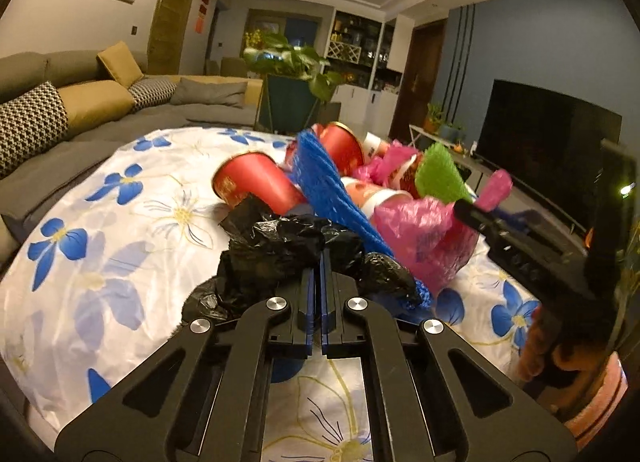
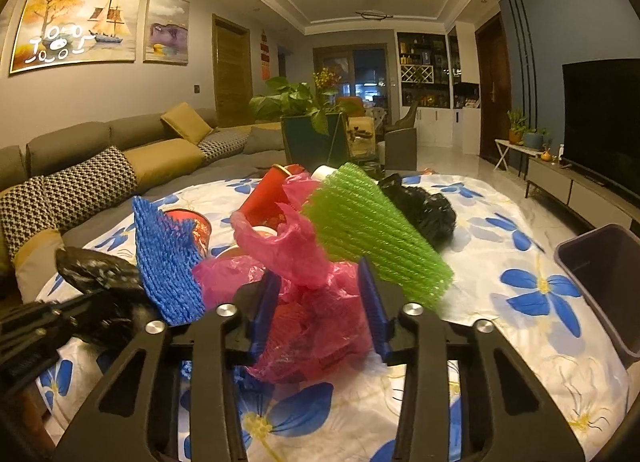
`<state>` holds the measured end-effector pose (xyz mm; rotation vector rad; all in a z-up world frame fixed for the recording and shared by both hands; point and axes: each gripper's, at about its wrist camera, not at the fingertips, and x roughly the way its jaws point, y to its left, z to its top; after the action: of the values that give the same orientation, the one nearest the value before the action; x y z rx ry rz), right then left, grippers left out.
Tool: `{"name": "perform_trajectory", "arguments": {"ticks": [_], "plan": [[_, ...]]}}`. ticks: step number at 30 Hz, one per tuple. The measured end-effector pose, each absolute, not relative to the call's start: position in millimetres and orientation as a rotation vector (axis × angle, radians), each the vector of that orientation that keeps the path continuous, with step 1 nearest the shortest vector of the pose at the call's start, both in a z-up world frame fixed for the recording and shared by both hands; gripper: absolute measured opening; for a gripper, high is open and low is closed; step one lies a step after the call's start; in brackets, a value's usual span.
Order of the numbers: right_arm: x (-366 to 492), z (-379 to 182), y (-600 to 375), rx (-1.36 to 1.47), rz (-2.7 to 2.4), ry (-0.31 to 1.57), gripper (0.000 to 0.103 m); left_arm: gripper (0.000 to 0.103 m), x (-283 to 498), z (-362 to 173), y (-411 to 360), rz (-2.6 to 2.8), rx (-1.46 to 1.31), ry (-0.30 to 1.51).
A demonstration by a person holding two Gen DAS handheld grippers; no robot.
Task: Collect trash
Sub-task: 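Grasp the black plastic bag with the left tool while the right tool grasps the pink bag, then lift both bags and carry them over the grey bin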
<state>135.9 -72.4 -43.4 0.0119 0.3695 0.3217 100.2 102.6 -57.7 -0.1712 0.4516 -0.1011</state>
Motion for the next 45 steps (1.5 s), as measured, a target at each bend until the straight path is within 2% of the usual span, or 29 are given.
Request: {"name": "perform_trajectory", "arguments": {"ticks": [4,6,32,45], "plan": [[133.5,-46.4,-69.3,-0.013,0.336,0.376,0.016,0.001,92.5,-49.1,103.7,-0.086,-0.177,0.425],[129.3,-45.6,-69.7,-0.025,0.335,0.365,0.014,0.001,88.4,-43.8,105.2,-0.079,-0.180,0.409],[60.0,-1.3,-169.6,0.052,0.207,0.198,0.013,0.001,67.8,26.3,73.9,-0.093,-0.152,0.322],[32.5,-6.8,-207.0,0.041,0.117,0.200,0.013,0.001,81.5,27.9,39.1,-0.165,-0.109,0.346]]}}
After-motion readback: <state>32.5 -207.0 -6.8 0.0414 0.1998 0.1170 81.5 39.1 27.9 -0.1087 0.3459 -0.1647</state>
